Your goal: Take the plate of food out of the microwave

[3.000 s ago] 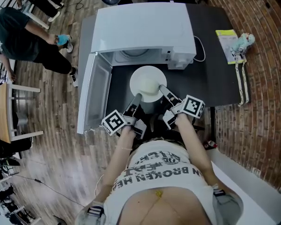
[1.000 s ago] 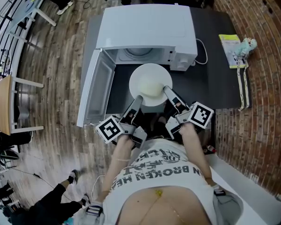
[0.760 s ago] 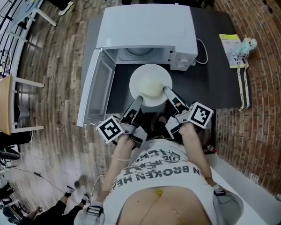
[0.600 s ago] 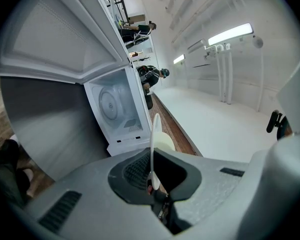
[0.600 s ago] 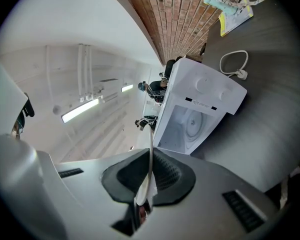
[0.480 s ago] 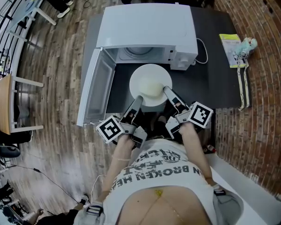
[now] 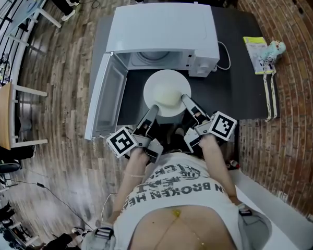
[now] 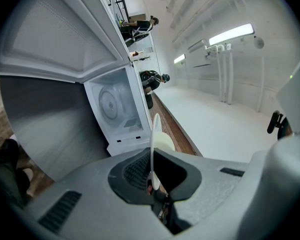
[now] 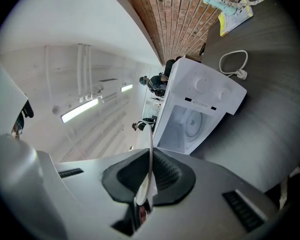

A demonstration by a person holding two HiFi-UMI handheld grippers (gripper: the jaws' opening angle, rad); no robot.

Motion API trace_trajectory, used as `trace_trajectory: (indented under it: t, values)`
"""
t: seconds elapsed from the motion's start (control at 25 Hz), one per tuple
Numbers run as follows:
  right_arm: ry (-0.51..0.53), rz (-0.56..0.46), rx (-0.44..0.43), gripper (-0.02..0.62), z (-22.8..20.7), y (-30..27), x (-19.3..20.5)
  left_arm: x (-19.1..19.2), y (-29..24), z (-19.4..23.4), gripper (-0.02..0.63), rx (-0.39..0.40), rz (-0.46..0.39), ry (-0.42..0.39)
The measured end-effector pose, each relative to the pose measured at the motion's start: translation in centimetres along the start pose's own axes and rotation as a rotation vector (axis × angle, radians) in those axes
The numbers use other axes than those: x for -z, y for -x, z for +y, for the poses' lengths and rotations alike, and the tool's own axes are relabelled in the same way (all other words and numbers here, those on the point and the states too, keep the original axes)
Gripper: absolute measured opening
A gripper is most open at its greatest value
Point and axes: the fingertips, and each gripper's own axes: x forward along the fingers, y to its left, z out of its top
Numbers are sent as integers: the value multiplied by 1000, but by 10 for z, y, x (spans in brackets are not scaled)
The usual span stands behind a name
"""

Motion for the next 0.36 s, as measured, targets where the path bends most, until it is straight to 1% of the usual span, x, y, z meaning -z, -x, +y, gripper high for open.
trace_trajectory:
  t: [0.36]
  values:
    - [-2, 6, 11, 17, -3, -3, -1, -2, -2, 2, 14, -3, -2, 6]
